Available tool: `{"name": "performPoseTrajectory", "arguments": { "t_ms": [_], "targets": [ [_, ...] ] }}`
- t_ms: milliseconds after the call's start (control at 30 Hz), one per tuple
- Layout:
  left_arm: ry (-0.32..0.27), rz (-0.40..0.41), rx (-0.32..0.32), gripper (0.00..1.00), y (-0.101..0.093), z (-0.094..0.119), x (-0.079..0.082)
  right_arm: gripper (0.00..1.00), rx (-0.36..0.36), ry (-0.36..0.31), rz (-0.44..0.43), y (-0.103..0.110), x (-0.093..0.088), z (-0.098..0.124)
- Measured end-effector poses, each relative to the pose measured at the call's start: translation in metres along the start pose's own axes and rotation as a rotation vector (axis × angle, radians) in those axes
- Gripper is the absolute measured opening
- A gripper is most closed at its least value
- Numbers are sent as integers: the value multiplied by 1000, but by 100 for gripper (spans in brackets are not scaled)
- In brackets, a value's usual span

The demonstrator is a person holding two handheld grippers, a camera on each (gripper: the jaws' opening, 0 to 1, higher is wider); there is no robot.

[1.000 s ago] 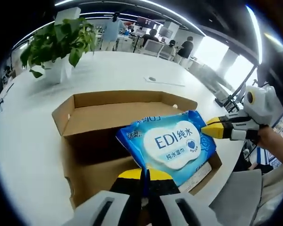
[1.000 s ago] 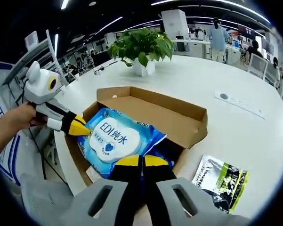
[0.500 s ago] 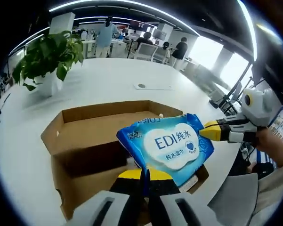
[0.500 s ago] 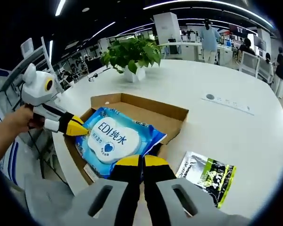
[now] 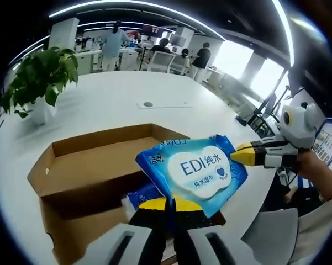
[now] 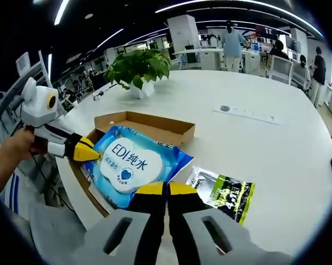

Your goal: Operate the shoe box by opening the lid, removing the specified soft item, and placing it in the target area until the item is outside and the box remains undamaged.

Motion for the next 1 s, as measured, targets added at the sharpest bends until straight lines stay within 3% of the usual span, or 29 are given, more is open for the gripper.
{"name": "performPoseTrajectory", "arguments": {
  "t_ms": [1000],
  "targets": [
    [-5,-66,-82,1,-69,-60,31,0,-117,-8,-80,-79,-14,44]
  ]
}}
Point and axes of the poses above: the point that each gripper's makers call its tool centre point, and the gripper's own axes: z roughly backward along the fingers, y roughly to its left, x roughly out of its top, the point moved 4 cm from there along z, roughly backward along the fingers, and after that the axes turned 3 degrees about -z, right-handed, at the moved point
